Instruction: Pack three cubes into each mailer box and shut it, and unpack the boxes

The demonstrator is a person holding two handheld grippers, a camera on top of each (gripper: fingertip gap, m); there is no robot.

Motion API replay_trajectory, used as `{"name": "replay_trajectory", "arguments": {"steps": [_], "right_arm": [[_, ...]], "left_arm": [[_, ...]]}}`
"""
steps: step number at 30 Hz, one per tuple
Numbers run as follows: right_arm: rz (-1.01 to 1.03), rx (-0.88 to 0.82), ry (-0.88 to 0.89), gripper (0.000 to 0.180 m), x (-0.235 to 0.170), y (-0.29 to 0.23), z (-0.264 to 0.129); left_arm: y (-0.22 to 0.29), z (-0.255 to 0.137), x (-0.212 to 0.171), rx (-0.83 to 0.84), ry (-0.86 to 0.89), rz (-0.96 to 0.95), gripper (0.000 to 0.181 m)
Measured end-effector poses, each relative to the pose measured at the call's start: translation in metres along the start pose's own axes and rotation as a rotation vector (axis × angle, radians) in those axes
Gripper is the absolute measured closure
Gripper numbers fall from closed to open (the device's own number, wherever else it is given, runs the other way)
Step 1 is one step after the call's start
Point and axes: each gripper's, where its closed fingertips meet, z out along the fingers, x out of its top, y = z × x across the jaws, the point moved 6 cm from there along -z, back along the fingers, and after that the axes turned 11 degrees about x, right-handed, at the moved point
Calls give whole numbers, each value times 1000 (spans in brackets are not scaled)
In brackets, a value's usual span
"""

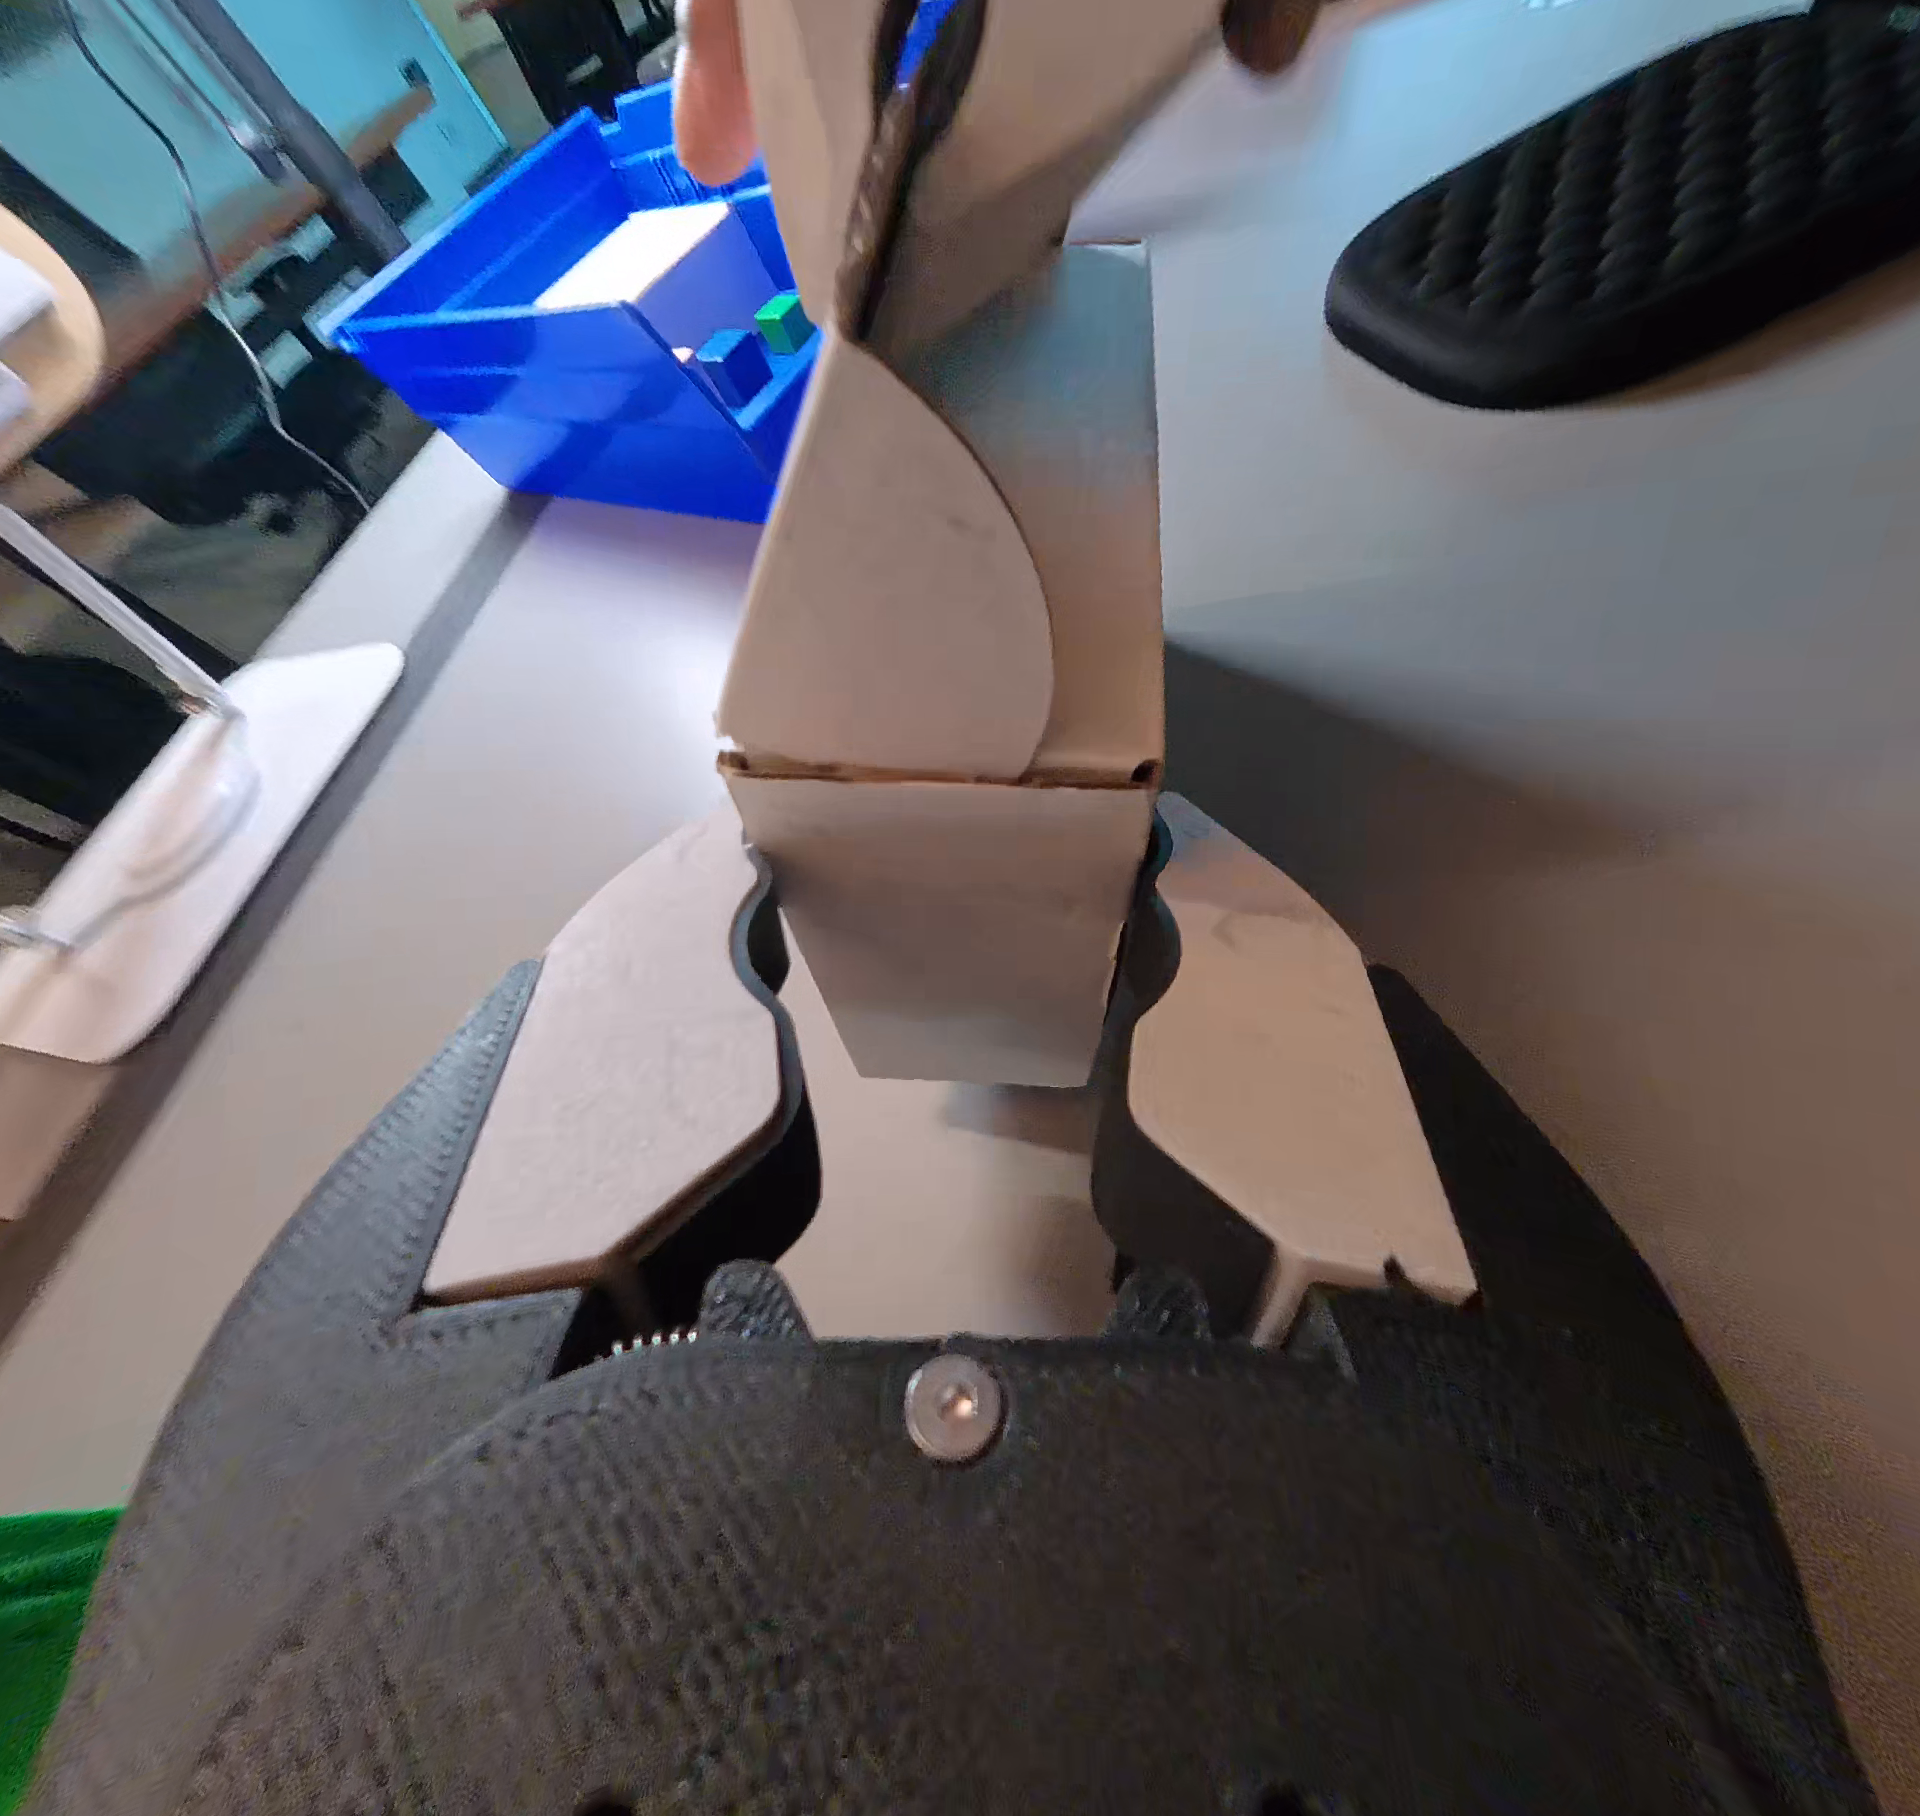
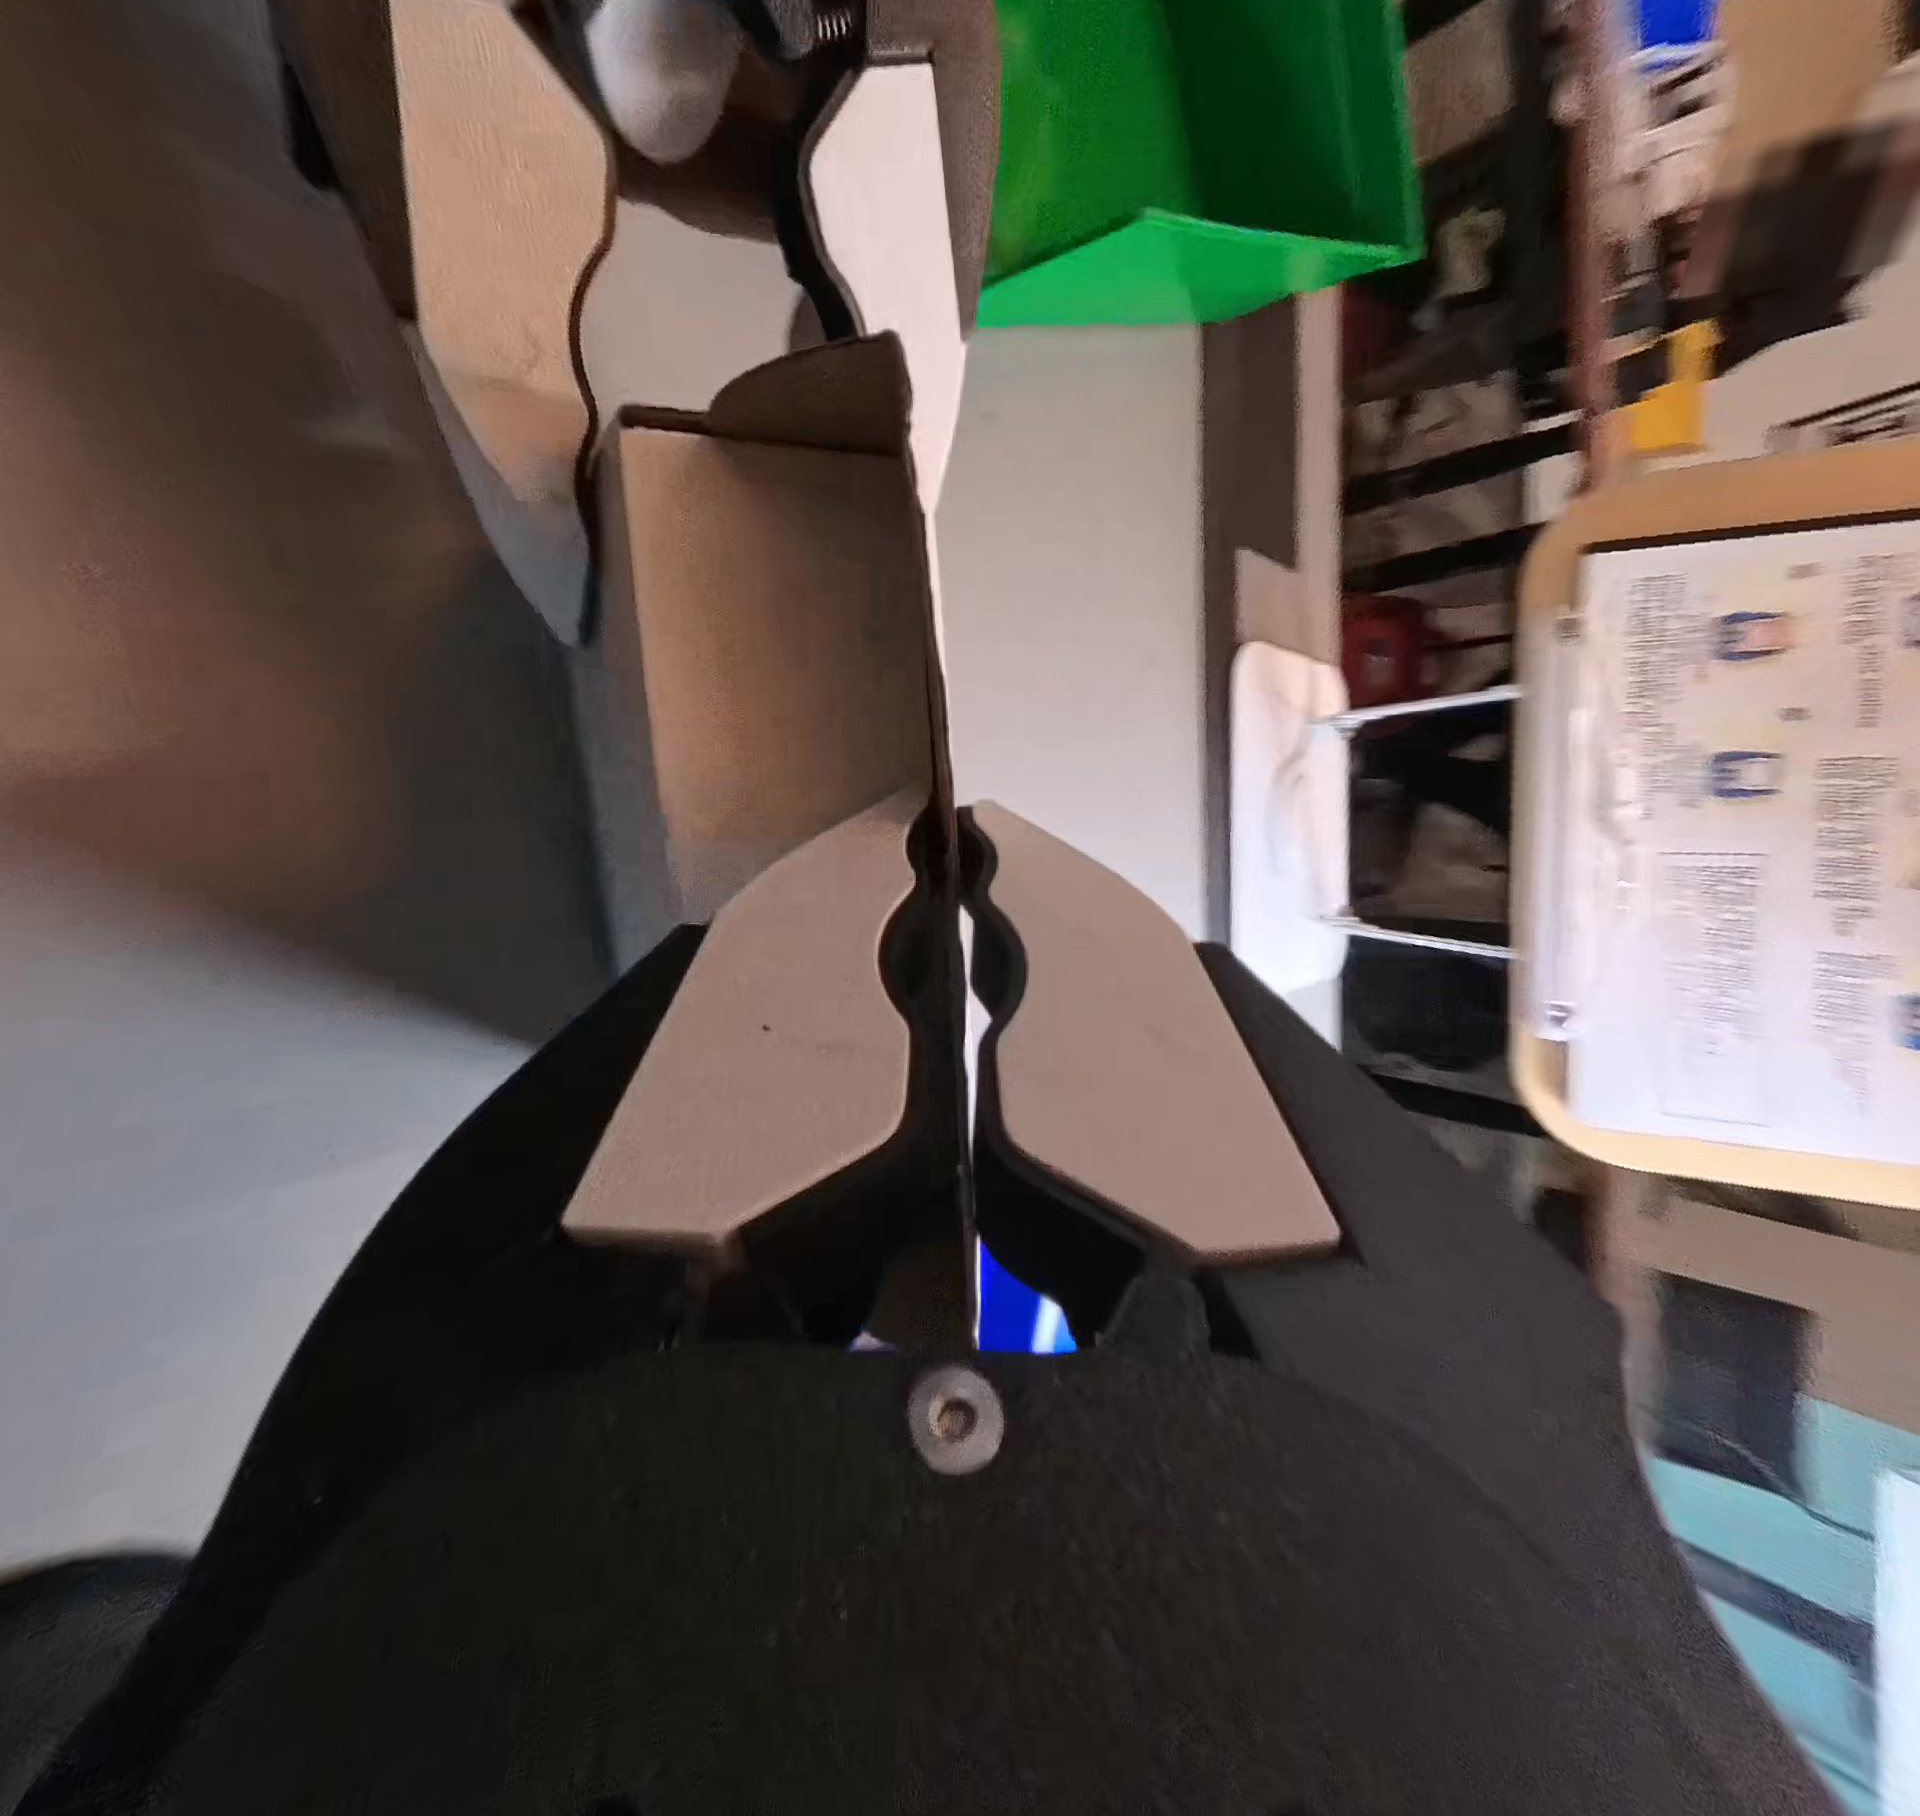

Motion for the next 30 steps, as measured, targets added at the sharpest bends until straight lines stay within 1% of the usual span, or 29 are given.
{"name": "replay_trajectory", "arguments": {"steps": [1,4,6,7,9,10,15,17,18,20,22,25,27,30], "right_arm": [[32,63,-1,178,1,3,-3],[86,203,-20,178,3,12,-5],[125,268,-34,178,5,19,-5],[136,281,-54,179,5,24,-5],[126,253,-77,178,5,36,-8],[134,252,-82,178,5,40,-10],[170,238,-64,178,9,44,-18],[196,266,-53,178,11,44,-24],[217,285,-32,178,13,45,-27],[238,314,-26,178,14,46,-29],[230,329,-35,178,11,50,-27],[244,429,-23,178,8,59,-24],[229,473,-17,178,5,70,-19],[233,550,-13,178,0,87,-8]], "left_arm": [[0,1,-1,14,13,42,117],[-3,3,-7,59,17,113,115],[-8,2,-12,77,-4,76,116],[-10,-1,-13,75,-8,41,114],[-11,-8,-14,47,-8,-45,105],[-10,-11,-12,29,-1,-93,104],[-9,-31,7,-68,100,-294,105],[-7,-37,8,-116,101,-354,104],[-6,-38,6,-120,97,-364,107],[-3,-39,2,-108,76,-328,116],[4,-40,2,-93,68,-248,126],[21,-41,5,-167,54,-165,141],[31,-40,5,-226,27,-143,141],[39,-33,1,-239,-19,-101,141]]}}
